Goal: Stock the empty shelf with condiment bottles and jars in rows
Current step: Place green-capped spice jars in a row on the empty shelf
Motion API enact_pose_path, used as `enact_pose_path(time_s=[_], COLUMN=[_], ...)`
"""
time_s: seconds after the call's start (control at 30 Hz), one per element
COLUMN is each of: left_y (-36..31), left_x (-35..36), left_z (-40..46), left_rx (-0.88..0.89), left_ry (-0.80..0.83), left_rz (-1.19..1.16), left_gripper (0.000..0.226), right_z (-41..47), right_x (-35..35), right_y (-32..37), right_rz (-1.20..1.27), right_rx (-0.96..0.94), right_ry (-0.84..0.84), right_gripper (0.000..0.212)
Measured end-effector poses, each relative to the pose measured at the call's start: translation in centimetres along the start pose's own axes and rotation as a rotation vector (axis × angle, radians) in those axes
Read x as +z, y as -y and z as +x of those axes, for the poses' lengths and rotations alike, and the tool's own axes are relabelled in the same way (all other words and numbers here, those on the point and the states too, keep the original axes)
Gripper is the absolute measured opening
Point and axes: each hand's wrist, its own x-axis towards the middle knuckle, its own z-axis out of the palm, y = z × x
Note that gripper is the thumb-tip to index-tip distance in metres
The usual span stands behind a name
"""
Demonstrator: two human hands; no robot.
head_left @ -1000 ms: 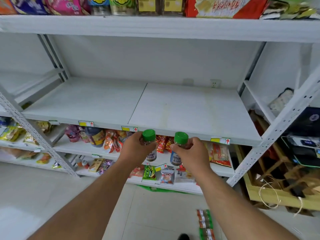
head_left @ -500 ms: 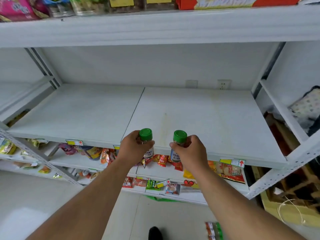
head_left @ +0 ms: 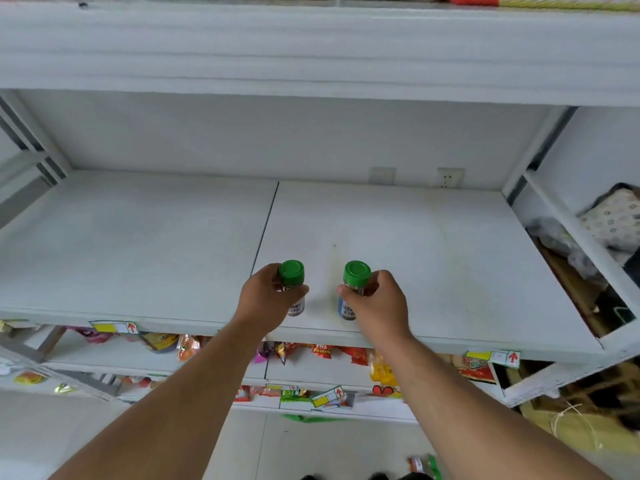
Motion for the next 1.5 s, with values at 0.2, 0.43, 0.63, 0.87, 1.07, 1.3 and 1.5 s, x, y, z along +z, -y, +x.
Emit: enact_pose_path(time_s=[0.2, 0.43, 0.63, 0.87, 1.07, 1.3, 1.5], left_y=[0.5, 0.7, 2.2, 4.2, 3.6, 2.2, 1.8], left_x=[0.2, 0.9, 1.2, 0.8, 1.3, 5.2, 6.7], left_z=[3.3, 5.3, 5.5, 4.6, -1.7, -1.3, 0.0], left_rx=[0.014, 0.044, 0.037, -0.08, 0.051, -0.076, -0.104], left_ry=[0.007, 0.019, 0.025, 0.121, -0.064, 0.302, 0.387], left_rz=[-0.009, -0.01, -0.037, -0.127, -0.109, -0.221, -0.264], left_gripper=[0.038, 0.035, 0.038, 0.099, 0.025, 0.044, 0.046], right_z=[3.0, 4.7, 4.1, 2.8, 0.8, 1.0, 2.1], right_x=[2.0, 4.4, 4.9, 3.4, 1.5, 2.6, 3.8], right_y=[-0.1, -0.8, -1.9, -3.0, -4.4, -4.2, -4.0], right_rz=[-0.035, -0.022, -0.026, -0.045, 0.044, 0.238, 0.389], right_rx=[-0.006, -0.021, -0.048, -0.025, 0.073, 0.206, 0.243], right_ry=[-0.012, -0.033, -0.017, 0.09, 0.077, 0.148, 0.232], right_gripper=[0.042, 0.04, 0.046, 0.078, 0.049, 0.025, 0.035])
